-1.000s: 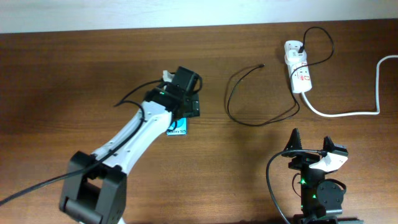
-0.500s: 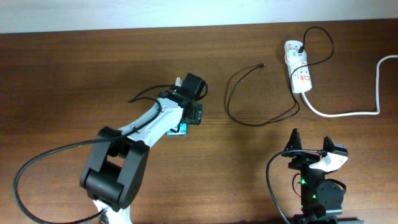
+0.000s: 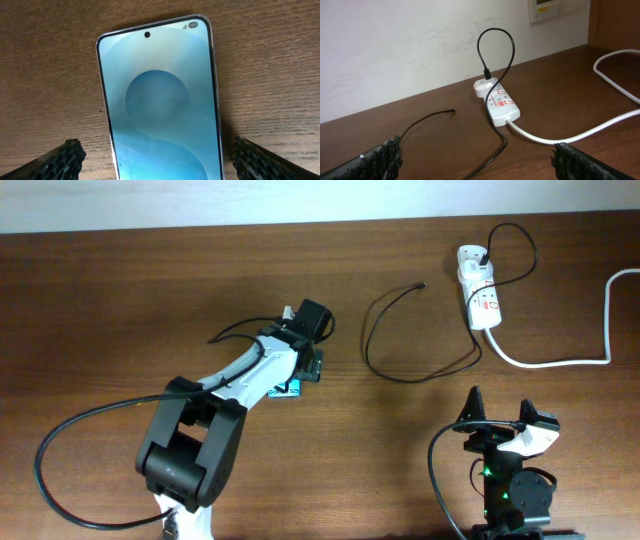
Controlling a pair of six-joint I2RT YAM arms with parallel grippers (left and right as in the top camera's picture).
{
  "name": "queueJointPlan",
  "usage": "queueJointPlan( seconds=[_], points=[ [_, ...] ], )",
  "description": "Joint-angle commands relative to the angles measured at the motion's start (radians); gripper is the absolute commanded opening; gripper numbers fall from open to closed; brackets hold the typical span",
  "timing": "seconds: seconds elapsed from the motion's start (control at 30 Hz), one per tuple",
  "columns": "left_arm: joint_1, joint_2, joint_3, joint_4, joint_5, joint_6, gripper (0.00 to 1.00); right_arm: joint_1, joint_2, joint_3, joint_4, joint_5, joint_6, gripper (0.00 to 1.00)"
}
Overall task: Plug charger to phone and switch on socket
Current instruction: 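Lower the left gripper and close it on the phone's edges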
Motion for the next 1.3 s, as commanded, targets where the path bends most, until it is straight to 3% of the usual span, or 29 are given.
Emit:
queueJointPlan(
  seconds=[0.0, 0.1, 0.2, 0.57, 0.63, 0.87, 0.97, 1.2, 1.27],
  points=[
    [0.009, 0.050, 0.000, -0.037, -0.006, 0.008, 0.99, -0.003, -0.006, -0.005, -0.008, 0.013, -0.003, 0.98],
    [0.071, 0.050, 0.000, -0.033, 0.172, 0.001, 0.99, -0.003, -0.006, -0.005, -0.008, 0.013, -0.003, 0.99],
    [0.093, 0.050, 0.000, -0.035, 0.234, -0.048, 0.99, -0.003, -0.006, -0.005, -0.008, 0.013, -0.003, 0.98],
    [0.091, 0.126, 0.000, -0.034, 0.265, -0.049, 1.00, -0.003, -0.006, -0.005, -0.008, 0.013, -0.003, 0.98],
    [0.091, 0.151, 0.000, -0.037, 0.264, -0.048, 0.92, -0.003, -0.006, -0.005, -0.008, 0.013, -0.003, 0.98],
    [0.092, 0.153, 0.000, -0.086, 0.256, -0.048, 0.91, -0.003, -0.006, -0.005, -0.008, 0.013, -0.003, 0.98],
    [0.092, 0.153, 0.000, -0.093, 0.256, -0.048, 0.85, -0.003, -0.006, -0.005, -0.008, 0.013, -0.003, 0.98],
    [0.092, 0.153, 0.000, -0.138, 0.255, -0.045, 0.91, -0.003, -0.003, -0.005, -0.008, 0.013, -0.003, 0.98],
    [0.092, 0.153, 0.000, -0.143, 0.255, -0.044, 0.79, -0.003, -0.003, -0.005, -0.008, 0.013, -0.003, 0.98]
  ],
)
